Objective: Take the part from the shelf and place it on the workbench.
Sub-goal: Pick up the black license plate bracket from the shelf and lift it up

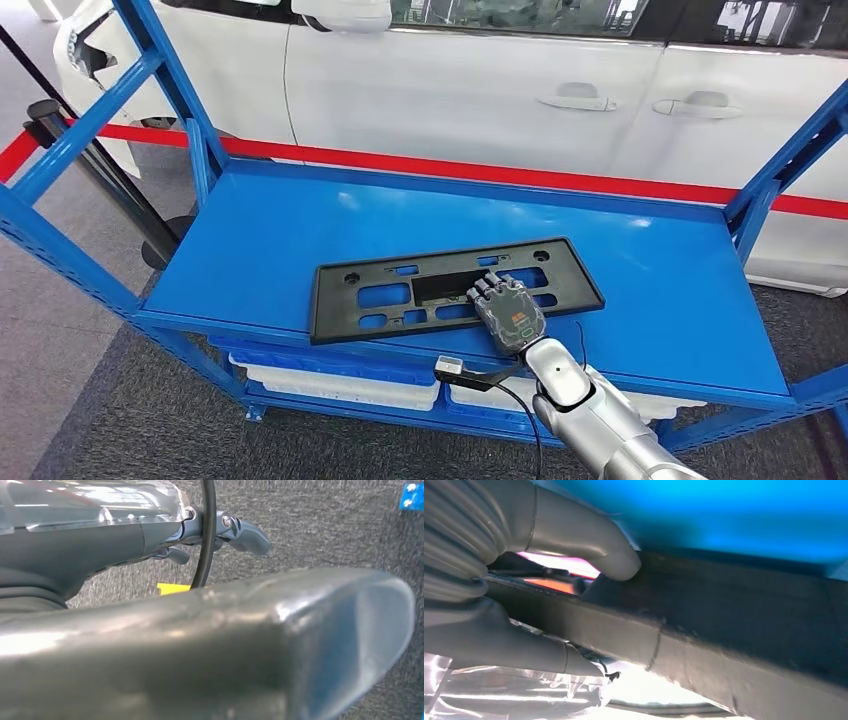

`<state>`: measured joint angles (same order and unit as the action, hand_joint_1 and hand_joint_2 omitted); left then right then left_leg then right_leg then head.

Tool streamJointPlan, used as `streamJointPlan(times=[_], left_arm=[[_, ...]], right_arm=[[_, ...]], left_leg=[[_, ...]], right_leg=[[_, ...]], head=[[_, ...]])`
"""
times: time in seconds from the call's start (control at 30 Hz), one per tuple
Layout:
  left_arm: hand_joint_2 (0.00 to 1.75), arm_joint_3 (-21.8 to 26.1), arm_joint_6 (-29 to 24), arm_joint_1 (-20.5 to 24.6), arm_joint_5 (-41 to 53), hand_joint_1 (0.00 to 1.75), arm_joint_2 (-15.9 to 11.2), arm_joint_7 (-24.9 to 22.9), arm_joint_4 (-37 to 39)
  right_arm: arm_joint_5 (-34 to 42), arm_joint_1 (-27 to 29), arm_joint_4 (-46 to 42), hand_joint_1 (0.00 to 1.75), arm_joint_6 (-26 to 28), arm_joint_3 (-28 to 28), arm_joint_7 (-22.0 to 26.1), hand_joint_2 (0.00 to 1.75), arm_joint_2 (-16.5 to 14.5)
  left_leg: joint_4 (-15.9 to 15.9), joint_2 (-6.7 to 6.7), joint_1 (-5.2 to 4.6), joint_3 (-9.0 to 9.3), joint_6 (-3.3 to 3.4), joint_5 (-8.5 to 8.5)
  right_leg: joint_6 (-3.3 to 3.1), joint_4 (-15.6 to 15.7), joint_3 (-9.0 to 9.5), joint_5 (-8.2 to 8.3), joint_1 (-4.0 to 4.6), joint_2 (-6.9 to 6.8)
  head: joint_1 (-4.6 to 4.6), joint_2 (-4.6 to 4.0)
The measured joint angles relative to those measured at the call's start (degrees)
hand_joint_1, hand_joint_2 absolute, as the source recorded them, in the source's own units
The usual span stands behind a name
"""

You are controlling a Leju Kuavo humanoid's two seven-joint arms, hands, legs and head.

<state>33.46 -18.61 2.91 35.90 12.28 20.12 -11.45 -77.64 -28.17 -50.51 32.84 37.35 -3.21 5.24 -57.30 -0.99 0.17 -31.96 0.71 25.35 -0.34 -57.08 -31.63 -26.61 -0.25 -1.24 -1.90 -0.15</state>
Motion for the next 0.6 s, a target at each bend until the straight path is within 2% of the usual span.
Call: streamJointPlan(times=[0.07, 0.1, 0.13, 0.2, 0.23, 0.27, 0.3, 0.37, 0.43, 0.53, 0.6], left_arm=[[0.0, 0.3, 0.1, 0.0, -0.3, 0.0, 0.0, 0.1, 0.0], [0.0, 0.5, 0.1, 0.0, -0.4, 0.0, 0.0, 0.1, 0.0], [0.0, 0.7, 0.1, 0.0, -0.5, 0.0, -0.1, 0.2, 0.0], [0.0, 0.8, 0.2, -0.1, -0.5, 0.0, -0.1, 0.2, 0.0], [0.0, 0.8, 0.2, -0.2, -0.5, 0.0, -0.1, 0.2, 0.0], [0.0, 0.8, 0.2, -0.3, -0.5, 0.0, -0.1, 0.2, 0.0], [0.0, 0.8, 0.2, -0.3, -0.5, 0.0, -0.2, 0.2, 0.0], [0.0, 1.0, 0.1, -0.3, -0.6, 0.0, -0.3, 0.2, 0.0], [0.0, 1.1, 0.1, -0.3, -0.6, 0.0, -0.3, 0.2, 0.0], [0.0, 1.3, 0.1, -0.3, -0.6, 0.0, -0.4, 0.3, 0.0], [0.0, 1.7, 0.0, -0.3, -0.9, 0.0, -0.4, 0.4, 0.0]], right_arm=[[0.0, 0.0, 0.3, 1.75, 0.0, -0.3, 0.1, 1.75, -0.7], [0.0, 0.0, 0.5, 1.75, 0.0, -0.4, 0.1, 1.75, -0.9], [0.0, 0.1, 0.6, 1.75, 0.1, -0.4, 0.2, 1.75, -1.0], [0.0, 0.1, 0.7, 1.75, 0.1, -0.4, 0.2, 1.75, -1.0], [0.0, 0.2, 0.8, 1.75, 0.1, -0.5, 0.2, 1.75, -1.0], [0.0, 0.2, 0.8, 1.75, 0.0, -0.5, 0.2, 1.75, -1.0], [0.0, 0.2, 0.9, 1.75, 0.0, -0.5, 0.2, 1.75, -1.0], [0.0, 0.3, 0.9, 1.75, -0.1, -0.5, 0.2, 1.75, -1.0], [0.1, 0.2, 0.9, 1.75, -0.1, -0.6, 0.2, 1.75, -1.0], [2.3, 0.4, 0.8, 1.75, -0.5, -1.0, 1.8, 1.75, -0.9], [6.2, 1.1, -0.1, 1.75, -1.2, -1.5, 5.0, 1.75, -0.7]], left_leg=[[-0.4, 0.1, 0.07, -0.12, -0.73, 0.43], [-1.7, 0.14, 0.07, -0.62, -1.07, 1.39], [-4.1, 0.16, 0.11, -1.67, -1.36, 2.94], [-11.4, 0.2, 0.28, -5.0, -1.87, 6.72], [-14.4, 0.22, 0.38, -6.41, -2.09, 7.81], [-15.8, 0.24, 0.48, -7.02, -2.29, 7.84], [-14.8, 0.27, 0.61, -6.52, -2.45, 6.72], [-7.8, 0.24, 0.93, -3.03, -2.66, 3.02], [-2.0, 0.01, 0.94, -0.28, -2.15, 1.15], [-1.0, -0.03, 0.66, 0.2, -0.56, 1.06], [-0.6, 0.08, 0.7, 0.38, 0.33, 0.65]], right_leg=[[-0.4, 0.4, 0.11, 0.32, -0.28, 0.11], [-0.68, 0.7, 0.22, 0.49, -0.46, 0.05], [-0.9, 0.9, 0.32, 0.61, -0.61, -0.09], [-1.16, 0.9, 0.31, 0.58, -0.53, -0.33], [-1.18, 0.8, 0.3, 0.57, -0.5, -0.38], [-1.16, 0.7, 0.29, 0.53, -0.52, -0.37], [-1.07, 0.6, 0.28, 0.48, -0.58, -0.31], [-0.67, 0.1, 0.27, 0.21, -0.78, -0.12], [0.02, -0.5, 0.19, -0.15, -0.7, 0.19], [1.02, -0.5, 0.21, -0.16, -0.6, 0.46], [1.51, -1.8, -0.27, -1.24, -0.8, 0.49]], head=[[0.0, 0.0], [0.0, 0.0], [-0.01, 0.0], [-0.01, 0.0], [-0.01, 0.0], [-0.01, 0.0], [-0.01, 0.0], [-0.01, 0.0], [-0.01, 0.0], [0.0, 0.0], [0.01, 0.0]])
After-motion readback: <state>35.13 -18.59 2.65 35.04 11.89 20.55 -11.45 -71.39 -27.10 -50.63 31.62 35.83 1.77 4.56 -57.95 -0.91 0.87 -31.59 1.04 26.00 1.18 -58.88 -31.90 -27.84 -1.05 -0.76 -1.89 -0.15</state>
